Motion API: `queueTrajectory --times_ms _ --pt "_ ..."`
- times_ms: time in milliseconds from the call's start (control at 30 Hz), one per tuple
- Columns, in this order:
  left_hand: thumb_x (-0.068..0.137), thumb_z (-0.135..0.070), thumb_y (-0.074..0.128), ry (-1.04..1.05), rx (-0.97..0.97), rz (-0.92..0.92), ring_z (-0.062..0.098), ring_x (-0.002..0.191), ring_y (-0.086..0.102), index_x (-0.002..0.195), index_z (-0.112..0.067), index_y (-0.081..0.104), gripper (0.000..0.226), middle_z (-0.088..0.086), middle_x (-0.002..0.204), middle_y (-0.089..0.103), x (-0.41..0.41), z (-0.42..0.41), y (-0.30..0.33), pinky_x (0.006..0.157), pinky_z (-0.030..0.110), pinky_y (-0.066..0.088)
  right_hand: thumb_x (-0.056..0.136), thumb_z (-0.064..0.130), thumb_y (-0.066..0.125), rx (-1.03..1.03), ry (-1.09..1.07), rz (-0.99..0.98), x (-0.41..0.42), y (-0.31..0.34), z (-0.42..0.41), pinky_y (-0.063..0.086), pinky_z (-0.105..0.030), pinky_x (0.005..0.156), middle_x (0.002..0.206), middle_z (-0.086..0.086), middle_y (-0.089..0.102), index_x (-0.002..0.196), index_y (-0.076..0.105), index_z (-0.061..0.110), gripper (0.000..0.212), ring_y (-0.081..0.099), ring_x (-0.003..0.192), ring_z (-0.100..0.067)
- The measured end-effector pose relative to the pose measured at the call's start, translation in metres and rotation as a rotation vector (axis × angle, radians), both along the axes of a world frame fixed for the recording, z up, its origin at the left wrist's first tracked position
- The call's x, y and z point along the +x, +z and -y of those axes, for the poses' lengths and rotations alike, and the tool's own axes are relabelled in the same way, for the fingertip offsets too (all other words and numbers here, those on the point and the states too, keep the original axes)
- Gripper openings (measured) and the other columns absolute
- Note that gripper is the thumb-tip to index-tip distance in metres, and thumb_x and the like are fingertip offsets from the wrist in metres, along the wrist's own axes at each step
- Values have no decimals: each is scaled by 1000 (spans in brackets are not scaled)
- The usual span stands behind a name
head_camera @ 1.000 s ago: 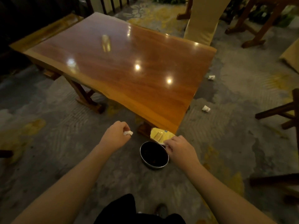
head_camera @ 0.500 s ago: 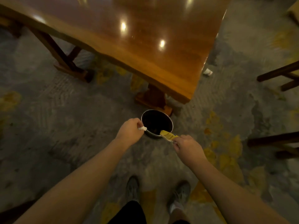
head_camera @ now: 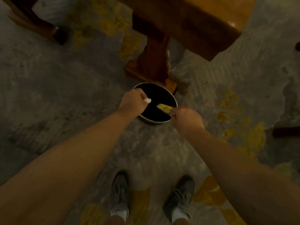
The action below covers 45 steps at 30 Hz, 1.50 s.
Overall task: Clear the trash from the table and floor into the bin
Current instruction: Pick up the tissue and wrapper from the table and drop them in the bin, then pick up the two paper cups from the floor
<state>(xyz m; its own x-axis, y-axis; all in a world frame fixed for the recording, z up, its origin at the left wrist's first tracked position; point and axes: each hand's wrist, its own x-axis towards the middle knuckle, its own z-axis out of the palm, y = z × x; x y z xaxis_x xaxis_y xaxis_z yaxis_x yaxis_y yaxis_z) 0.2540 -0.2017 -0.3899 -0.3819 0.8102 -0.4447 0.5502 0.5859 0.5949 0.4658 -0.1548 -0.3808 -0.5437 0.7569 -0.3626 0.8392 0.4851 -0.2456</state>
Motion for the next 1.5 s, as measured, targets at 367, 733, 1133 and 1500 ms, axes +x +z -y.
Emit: queueTrajectory --times_ms 367,733,1133,1500 --pt "79 -28 78 51 -47 -24 10 86 58 112 -20 62 38 -1 111 65 -12 -16 -68 72 26 46 93 18 54 -19 33 -26 -33 -69 -29 45 -37 64 106 -11 64 116 63 14 26 58 102 -33" --pt "83 -27 73 -74 -36 -60 15 94 63 106 -24 63 25 -1 110 67 -2 -13 -23 82 35 54 94 29 56 -44 69 -113 -19 -39 -22 54 -41 68 102 -7 62 117 62 19 26 58 98 -29" --pt "84 -38 69 -371 -68 -184 18 93 60 101 -25 62 22 -3 105 63 109 -35 161 79 36 51 89 40 55 -184 -44 -56 102 121 -47 53 -38 72 102 -7 69 103 65 20 27 64 96 -31" --pt "87 -46 62 -530 -18 -260 6 80 58 100 -33 62 18 -12 93 60 238 -113 374 71 33 55 89 39 57 -56 -215 -191 278 328 -103 51 -36 78 107 -4 70 105 68 22 26 63 101 -25"
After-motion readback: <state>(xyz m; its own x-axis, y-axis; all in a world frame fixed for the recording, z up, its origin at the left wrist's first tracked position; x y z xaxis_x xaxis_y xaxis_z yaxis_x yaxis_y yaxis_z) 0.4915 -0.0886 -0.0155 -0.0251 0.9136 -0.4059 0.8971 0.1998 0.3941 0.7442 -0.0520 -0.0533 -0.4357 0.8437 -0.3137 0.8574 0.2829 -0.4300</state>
